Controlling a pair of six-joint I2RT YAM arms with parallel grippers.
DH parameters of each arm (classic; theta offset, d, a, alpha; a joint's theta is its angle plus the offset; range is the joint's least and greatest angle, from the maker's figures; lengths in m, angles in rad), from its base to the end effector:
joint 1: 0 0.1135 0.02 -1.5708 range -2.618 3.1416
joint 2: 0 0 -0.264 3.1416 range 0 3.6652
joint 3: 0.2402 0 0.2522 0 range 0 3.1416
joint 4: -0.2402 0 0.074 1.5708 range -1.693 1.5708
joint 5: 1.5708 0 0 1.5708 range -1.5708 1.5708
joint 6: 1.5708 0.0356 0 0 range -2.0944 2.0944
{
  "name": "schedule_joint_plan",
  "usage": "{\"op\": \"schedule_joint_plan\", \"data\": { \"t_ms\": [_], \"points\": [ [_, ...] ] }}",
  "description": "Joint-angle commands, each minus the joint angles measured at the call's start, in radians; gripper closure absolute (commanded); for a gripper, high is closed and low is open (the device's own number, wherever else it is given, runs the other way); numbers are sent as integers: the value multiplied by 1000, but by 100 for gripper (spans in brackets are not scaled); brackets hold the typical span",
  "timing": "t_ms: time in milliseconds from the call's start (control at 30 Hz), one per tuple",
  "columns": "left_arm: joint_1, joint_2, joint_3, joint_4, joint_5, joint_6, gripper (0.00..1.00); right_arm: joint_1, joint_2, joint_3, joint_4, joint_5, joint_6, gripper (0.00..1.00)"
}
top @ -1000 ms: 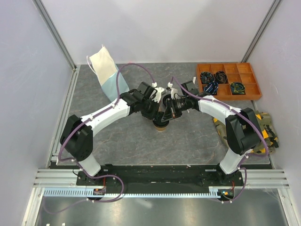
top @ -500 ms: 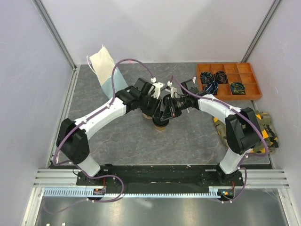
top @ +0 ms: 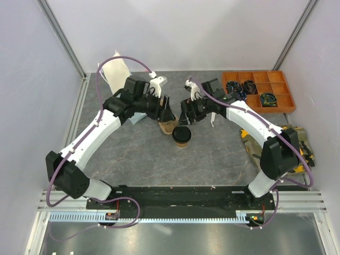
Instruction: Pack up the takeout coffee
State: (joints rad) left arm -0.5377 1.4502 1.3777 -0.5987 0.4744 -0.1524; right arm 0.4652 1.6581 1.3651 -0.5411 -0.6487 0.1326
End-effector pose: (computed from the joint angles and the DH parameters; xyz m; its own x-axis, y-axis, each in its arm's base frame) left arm 0.2662 -0.1777 0.3520 -0.6438 0.2267 -0.7309 0.6729 0.6224 -0.3997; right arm 0.3154 0.1824 0.2874 -0.7514 -0.2593 -0.6068 -0.6264 0.5694 0.5324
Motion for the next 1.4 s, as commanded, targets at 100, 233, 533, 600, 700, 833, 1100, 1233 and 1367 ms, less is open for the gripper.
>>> {"op": "schedule_joint_plan", "data": {
  "t_ms": [100,233,533,600,700,833,1100,1233,1367],
  "points": [
    [103,-194,-19,-18,277,63,26,173,28,169,-144,427,-227,7],
    [228,-251,-43,-4,412,-8,25,259,52,253,-214,509,-397,4],
    [519,-294,1,180,653,-269,25,493,109,275,-321,615,-700,6],
    [567,-295,7,227,673,-309,25,544,127,270,-329,665,-764,9],
    [599,-298,15,240,678,-329,24,596,150,264,-330,722,-838,18],
    [602,-307,-8,263,685,-355,24,622,177,253,-335,758,-887,32],
    [614,-332,-38,306,673,-409,23,624,155,171,-280,767,-869,36],
    [643,-315,-86,433,690,-545,23,636,198,173,-258,822,-916,40],
    [668,-301,-100,531,702,-619,23,661,273,206,-246,874,-971,46]
  ]
}}
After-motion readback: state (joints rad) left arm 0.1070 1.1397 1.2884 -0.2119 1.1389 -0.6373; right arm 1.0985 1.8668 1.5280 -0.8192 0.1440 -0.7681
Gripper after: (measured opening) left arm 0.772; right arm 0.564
